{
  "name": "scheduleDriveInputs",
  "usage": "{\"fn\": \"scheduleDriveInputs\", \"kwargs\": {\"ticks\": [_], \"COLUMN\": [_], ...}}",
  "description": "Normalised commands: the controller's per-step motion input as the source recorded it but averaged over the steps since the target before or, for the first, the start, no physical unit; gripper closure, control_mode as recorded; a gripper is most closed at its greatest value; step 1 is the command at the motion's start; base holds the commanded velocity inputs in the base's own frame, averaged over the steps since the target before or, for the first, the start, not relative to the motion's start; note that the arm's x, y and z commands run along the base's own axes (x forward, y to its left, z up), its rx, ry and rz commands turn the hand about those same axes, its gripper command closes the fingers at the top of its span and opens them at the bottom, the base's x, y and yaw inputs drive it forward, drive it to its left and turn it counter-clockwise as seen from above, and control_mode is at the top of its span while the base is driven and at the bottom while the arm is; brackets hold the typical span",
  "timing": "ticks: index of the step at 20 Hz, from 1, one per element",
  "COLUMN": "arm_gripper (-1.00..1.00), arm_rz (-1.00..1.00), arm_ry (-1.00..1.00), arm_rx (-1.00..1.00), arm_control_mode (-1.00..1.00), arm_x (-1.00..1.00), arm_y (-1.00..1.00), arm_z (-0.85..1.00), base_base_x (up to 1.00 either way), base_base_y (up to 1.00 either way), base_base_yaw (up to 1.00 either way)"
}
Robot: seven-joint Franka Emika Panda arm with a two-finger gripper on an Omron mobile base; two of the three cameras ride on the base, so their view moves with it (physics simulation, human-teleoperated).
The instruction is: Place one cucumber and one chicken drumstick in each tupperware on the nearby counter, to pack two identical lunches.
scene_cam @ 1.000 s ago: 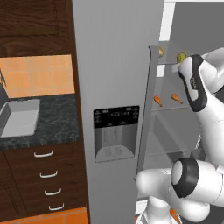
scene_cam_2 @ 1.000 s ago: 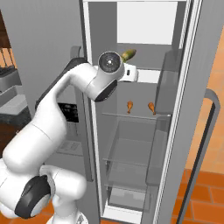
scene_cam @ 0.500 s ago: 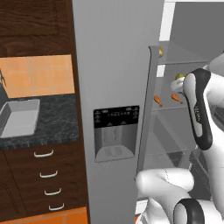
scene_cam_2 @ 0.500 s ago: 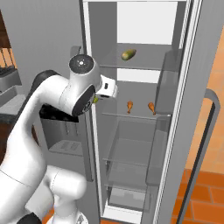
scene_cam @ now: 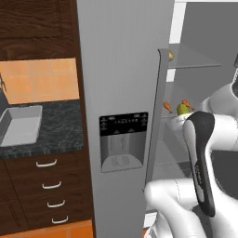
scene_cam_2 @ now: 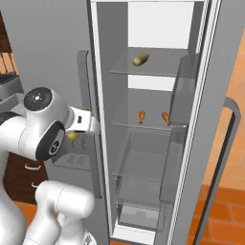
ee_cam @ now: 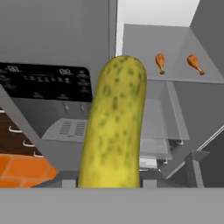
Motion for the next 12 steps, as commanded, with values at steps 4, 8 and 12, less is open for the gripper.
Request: {"fn": "scheduleDriveInputs", "kwargs": {"ticks": [4, 8, 12], "arm_gripper": [1.00, 1.00, 1.00], "arm_rz": [0.07, 0.00, 0.00], "arm_ry": [0.03, 0.00, 0.00], "arm_rx": [-0.09, 0.00, 0.00], "arm_control_mode": [-1.00, 1.00, 1.00], "arm_x": [-0.88, 0.00, 0.00], "arm_y": [0.38, 0.00, 0.00], "arm_z": [-0.20, 0.00, 0.00], "base_base_x": [0.00, -0.75, -0.12], "base_base_y": [0.00, 0.93, 1.00], "base_base_yaw": [0.00, 0.04, 0.00]}}
